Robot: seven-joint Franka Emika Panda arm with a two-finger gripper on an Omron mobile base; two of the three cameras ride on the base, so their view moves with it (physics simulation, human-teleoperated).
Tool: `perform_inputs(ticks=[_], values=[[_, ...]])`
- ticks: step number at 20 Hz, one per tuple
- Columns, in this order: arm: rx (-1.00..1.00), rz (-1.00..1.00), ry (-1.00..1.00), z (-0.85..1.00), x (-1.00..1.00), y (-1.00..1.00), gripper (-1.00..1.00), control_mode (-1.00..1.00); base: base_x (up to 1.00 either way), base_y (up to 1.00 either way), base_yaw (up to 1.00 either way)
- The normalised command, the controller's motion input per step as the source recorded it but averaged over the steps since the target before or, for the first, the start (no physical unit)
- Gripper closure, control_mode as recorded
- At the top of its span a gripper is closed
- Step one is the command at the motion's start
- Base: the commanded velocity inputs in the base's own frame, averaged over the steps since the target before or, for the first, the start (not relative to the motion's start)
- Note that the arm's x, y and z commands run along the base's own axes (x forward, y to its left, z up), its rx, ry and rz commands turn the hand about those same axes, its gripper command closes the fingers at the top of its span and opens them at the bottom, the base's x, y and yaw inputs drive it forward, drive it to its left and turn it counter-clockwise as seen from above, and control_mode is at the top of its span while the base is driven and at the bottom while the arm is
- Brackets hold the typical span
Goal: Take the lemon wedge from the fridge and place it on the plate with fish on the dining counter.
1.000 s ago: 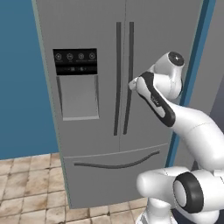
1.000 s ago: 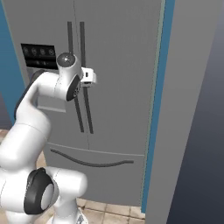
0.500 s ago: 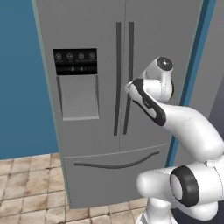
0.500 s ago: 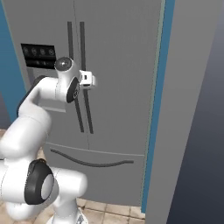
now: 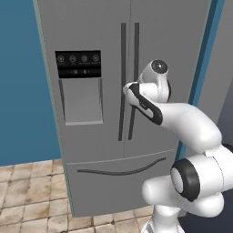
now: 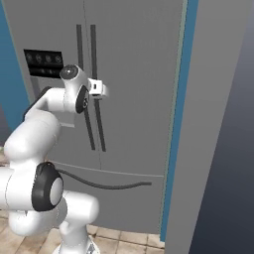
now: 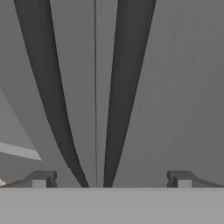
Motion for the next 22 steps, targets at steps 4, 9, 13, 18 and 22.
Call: perform_inputs(ticks=[4,9,13,18,22], values=[[0.0,0.0,0.0,-0.16,0.38,0.0,-1.0,-1.0,0.0,0.0,0.0],[0.0,0.0,0.0,-0.19,0.38,0.0,-1.0,-1.0,0.0,0.0,0.0],[0.02,0.0,0.0,-0.19,0.35,0.0,-1.0,-1.0,0.0,0.0,0.0],[0.05,0.0,0.0,-0.21,0.34,0.0,-1.0,-1.0,0.0,0.0,0.0],[0.06,0.0,0.0,-0.24,0.31,0.0,-1.0,-1.0,0.0,0.0,0.0]])
